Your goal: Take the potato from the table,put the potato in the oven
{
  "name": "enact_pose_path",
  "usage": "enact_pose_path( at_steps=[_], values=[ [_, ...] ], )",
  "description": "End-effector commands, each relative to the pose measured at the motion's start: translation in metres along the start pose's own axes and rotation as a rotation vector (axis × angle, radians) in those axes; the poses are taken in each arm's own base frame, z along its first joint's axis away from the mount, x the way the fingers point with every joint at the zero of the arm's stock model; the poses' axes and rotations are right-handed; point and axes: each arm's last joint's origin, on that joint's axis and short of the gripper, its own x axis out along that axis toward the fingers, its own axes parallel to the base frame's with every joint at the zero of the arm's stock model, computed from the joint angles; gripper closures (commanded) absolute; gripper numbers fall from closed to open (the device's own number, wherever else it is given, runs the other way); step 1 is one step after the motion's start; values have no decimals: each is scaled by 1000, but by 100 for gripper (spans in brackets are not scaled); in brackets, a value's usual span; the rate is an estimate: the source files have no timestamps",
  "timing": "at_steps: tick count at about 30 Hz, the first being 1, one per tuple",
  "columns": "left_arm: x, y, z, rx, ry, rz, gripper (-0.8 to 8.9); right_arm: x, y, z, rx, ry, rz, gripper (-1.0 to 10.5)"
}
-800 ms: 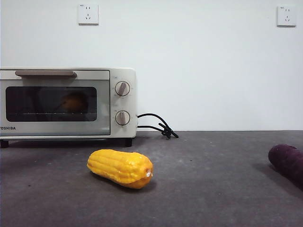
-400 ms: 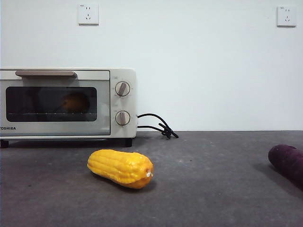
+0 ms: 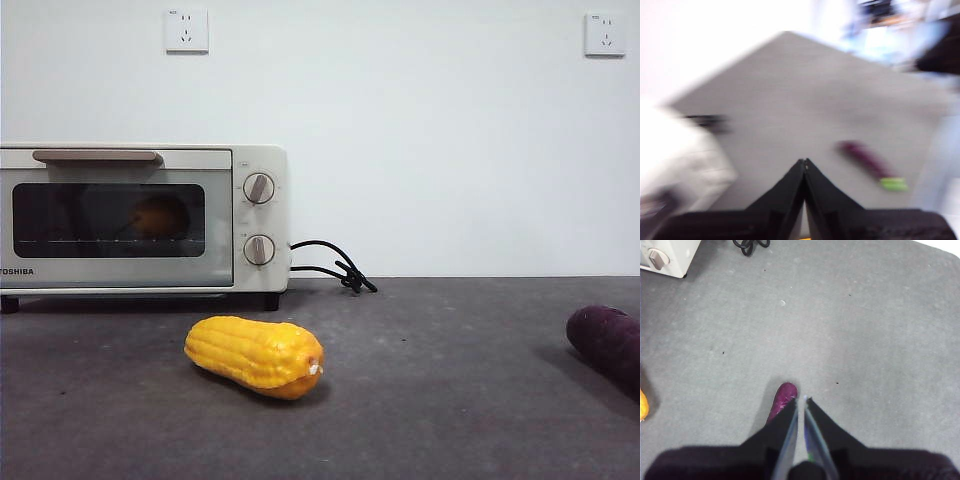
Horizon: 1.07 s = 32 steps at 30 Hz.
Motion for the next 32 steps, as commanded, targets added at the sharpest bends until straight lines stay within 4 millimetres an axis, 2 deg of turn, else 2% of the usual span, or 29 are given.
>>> enact_pose_path(
  at_steps=[1,7,12,14,18,24,27,32],
  values=[
    [-2,21,-4,153,28,164,818,2,1,-3,-6,30,-10,914],
    [-16,56,-26,110,-33,285,818,3,1,-3,-7,30,-10,914],
    [-24,69,-69,124,-160,507,818,3,1,-3,-7,30,-10,914],
    [-23,68,-89,137,-208,558,818,3,1,-3,-7,30,-10,914],
    [-7,61,-143,112,-272,583,818,3,1,-3,-7,30,-10,914],
    [17,45,-229,-17,-274,631,818,3,1,-3,-7,30,-10,914],
    [24,36,-263,-68,-271,643,818,3,1,-3,-7,30,-10,914],
    [27,27,-296,-126,-274,685,818,3,1,-3,-7,30,-10,914]
  ],
)
